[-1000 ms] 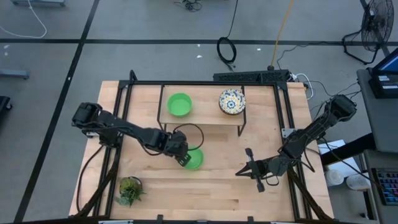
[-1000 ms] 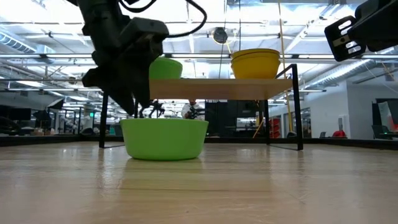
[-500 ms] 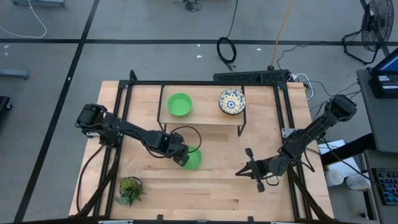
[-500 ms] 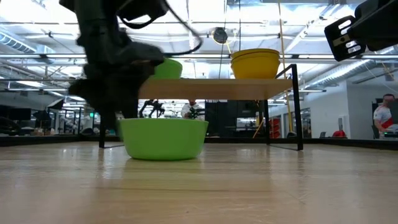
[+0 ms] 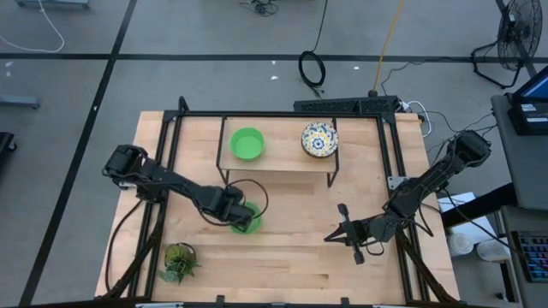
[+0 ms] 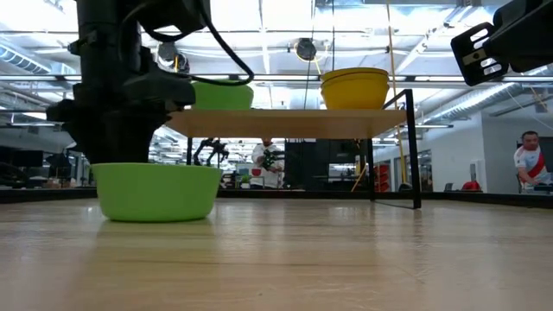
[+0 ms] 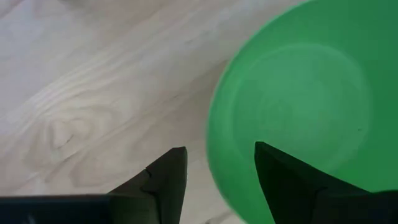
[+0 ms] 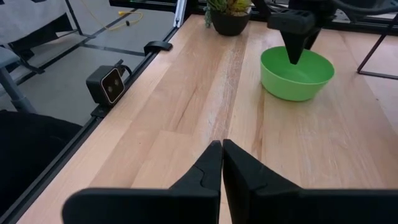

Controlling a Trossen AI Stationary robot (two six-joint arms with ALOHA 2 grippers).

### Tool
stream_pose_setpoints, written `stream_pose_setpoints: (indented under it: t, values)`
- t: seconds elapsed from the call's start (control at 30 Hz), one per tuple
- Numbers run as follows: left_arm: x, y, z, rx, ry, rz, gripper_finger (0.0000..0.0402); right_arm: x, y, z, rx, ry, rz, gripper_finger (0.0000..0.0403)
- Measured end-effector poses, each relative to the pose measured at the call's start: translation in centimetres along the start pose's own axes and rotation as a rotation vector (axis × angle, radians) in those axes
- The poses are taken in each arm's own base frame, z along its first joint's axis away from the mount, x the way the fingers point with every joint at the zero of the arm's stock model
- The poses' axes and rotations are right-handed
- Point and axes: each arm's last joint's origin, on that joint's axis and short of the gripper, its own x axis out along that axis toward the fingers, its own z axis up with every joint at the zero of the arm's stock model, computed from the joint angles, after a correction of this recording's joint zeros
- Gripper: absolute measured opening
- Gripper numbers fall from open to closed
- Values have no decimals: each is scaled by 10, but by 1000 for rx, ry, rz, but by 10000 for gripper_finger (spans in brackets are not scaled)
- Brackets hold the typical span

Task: Pick & Place Mini bowls
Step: Stack the green bowl on top of the green bowl on the shelf

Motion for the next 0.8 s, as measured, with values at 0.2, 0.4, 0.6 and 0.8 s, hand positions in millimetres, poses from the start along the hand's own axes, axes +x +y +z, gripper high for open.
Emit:
stream_pose_setpoints:
  t: [0.2,0.4,0.6,0.8]
  values:
    - [-1,-1,-5,18,-22,2,191,0,0,0,0,0,0,2]
    - [-1,-2,-6,22,-22,1,191,0,0,0,0,0,0,2]
    - [-1,-2,-6,22,-22,1,191,0,0,0,0,0,0,2]
    - [-1,-1,-5,16,-21,2,191,0,0,0,0,0,0,2]
